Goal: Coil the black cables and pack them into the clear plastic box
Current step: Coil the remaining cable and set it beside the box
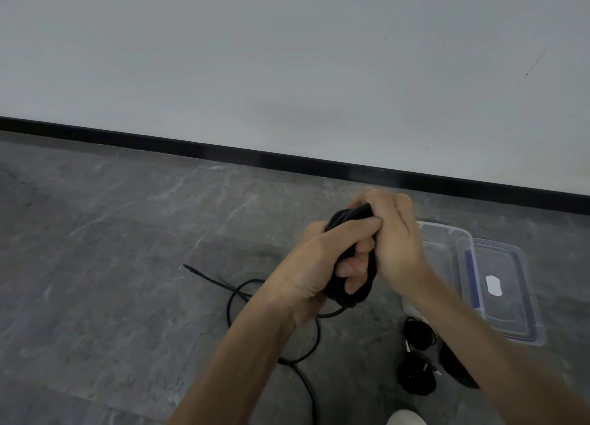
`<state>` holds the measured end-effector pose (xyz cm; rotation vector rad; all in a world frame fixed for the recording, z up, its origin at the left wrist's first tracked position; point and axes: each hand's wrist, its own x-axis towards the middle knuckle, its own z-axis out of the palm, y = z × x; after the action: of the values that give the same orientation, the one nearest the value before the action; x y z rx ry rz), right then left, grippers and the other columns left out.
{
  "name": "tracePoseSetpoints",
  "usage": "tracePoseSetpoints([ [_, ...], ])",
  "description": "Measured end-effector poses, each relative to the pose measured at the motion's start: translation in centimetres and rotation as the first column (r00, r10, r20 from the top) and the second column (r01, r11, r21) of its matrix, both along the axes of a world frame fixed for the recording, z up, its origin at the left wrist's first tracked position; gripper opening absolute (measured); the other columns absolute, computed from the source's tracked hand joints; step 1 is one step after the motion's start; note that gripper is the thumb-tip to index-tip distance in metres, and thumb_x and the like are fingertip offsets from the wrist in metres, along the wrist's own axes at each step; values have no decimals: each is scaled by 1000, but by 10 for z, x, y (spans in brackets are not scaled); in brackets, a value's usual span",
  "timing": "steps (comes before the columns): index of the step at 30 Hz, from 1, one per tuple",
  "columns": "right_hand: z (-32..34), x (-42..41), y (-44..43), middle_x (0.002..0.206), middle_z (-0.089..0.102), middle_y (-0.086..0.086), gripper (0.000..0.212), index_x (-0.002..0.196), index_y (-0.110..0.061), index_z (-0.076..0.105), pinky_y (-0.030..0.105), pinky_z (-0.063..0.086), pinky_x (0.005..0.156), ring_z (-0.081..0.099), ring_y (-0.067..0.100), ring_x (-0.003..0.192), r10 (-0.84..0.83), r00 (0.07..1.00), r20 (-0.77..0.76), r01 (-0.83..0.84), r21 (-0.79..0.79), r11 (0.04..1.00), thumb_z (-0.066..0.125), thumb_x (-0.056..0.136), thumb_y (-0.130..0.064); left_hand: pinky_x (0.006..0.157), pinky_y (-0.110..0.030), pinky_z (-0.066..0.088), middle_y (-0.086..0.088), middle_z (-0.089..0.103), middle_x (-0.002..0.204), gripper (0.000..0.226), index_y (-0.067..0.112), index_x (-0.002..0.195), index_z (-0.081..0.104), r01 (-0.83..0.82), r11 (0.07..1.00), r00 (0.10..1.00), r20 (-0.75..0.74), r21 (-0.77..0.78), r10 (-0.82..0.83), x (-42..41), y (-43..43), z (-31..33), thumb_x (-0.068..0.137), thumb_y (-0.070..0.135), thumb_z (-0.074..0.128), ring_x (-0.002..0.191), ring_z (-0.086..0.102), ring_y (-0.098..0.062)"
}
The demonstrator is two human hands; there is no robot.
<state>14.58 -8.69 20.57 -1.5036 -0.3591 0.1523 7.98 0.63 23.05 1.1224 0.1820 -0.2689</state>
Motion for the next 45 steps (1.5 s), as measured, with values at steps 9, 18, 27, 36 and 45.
tracePoseSetpoints([
  [9, 2, 6, 1, 56, 52, 14, 55, 68, 14, 53, 30, 42, 59, 50, 22, 58, 186, 976, -109, -196, -89, 977, 38, 95, -31, 43, -17, 34, 6, 32, 45, 37, 12, 67, 49, 87, 995, 996, -16, 42, -86, 0, 20, 2, 85, 44, 54, 36, 33, -6],
  [18, 2, 10, 0, 76, 66, 0, 55, 85, -9, 65, 20, 49, 73, 64, 7, 75, 233, 964, -125, -260, -275, 926, 26, 101, -43, 41, -17, 36, -3, 34, 60, 29, 9, 95, 50, 26, 1000, 1000, -6, 17, -26, 3, 20, 2, 90, 37, 54, 37, 33, -4],
  [27, -2, 10, 0, 91, 69, 2, 53, 99, -19, 63, 16, 52, 81, 65, 3, 89, 323, 911, -259, -390, -280, 877, 19, 100, -48, 57, -21, 31, 10, 31, 37, 39, 20, 53, 52, -117, 964, 993, -53, -240, 107, 4, 36, 3, 83, 46, 51, 37, 31, -7],
  [36, -4, 5, 7, 52, 57, -27, 41, 86, -33, 53, 5, 39, 53, 53, -12, 50, 322, 870, -373, -430, -257, 865, 20, 97, -54, 57, -21, 37, 11, 30, 39, 41, 22, 54, 50, -216, 955, 976, -43, -201, 212, 4, 36, 3, 84, 48, 50, 40, 33, -7],
  [45, -7, -1, 10, 76, 45, 0, 51, 113, -23, 60, 24, 32, 57, 37, 7, 58, 496, 713, -495, -469, 189, 863, 29, 93, -57, 56, -21, 40, 11, 32, 41, 34, 22, 59, 48, -287, 913, 955, -18, -289, 294, 5, 33, 5, 83, 47, 49, 43, 34, -6],
])
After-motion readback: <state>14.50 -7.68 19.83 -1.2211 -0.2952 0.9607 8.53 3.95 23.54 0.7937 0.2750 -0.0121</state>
